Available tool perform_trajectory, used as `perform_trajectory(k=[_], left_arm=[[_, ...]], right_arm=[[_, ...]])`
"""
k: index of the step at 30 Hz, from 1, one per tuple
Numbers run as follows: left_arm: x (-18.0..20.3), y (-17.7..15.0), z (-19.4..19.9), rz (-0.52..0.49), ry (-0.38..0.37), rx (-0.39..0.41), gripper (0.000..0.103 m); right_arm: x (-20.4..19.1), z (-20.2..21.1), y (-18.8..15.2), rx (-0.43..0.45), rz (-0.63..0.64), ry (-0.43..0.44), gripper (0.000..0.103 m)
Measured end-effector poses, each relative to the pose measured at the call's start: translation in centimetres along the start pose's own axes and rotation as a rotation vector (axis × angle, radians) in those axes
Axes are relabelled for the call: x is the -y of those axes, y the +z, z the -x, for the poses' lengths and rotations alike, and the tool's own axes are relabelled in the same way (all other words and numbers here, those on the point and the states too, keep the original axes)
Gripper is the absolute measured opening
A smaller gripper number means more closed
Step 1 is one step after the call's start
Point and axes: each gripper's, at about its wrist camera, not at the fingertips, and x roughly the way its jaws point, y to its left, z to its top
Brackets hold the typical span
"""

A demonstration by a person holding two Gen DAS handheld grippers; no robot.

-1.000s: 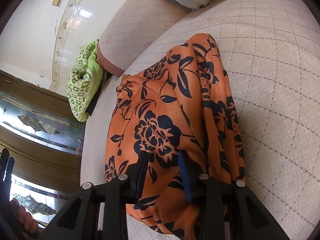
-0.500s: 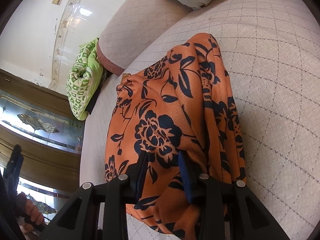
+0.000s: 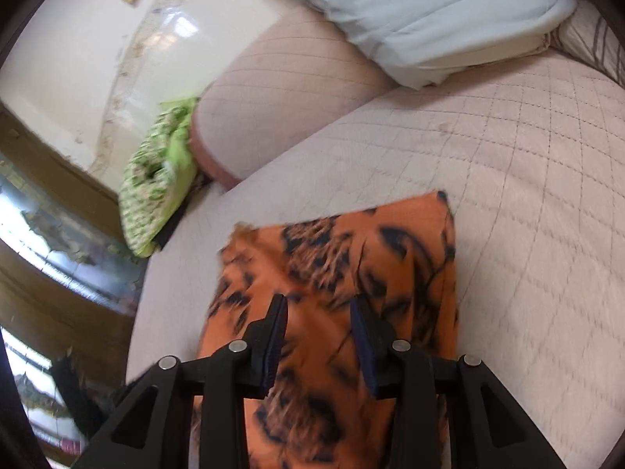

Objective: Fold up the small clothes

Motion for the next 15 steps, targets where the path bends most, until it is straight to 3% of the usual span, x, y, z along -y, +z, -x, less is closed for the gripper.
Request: perform_trajectory(k=[3,7,10,13,15], left_arm=[[0.8,-0.5,-1.2,-0.046,-0.009,0.021,0.094],[0.4,-0.1,-1.6,-0.062,-0.037,0.033,0.096],[-0.6,0.0,-1.0,-0.026,-0.081,0.042,0.096],[-1.4,-0.5,0.3,-0.005,-0.14,0.063,0.096],[-1.7,-0.9,1.1,-0.001,-0.167,0.083,0.096]], right_arm=[[1.9,-2.9,1.0,-0.053,-0.044,-0.04,0.037],[1.9,-2.0,1.0,-0.027,-0.073,-0.001,0.038],[1.2,0.7,0.2,0.011,-0.063,0.021,0.071],[0.7,3.6,-1.4,0.028,-0.057,0.042,0.071],[0.2,5.2,-2.5,0.019,-0.033,-0.001,0.071]])
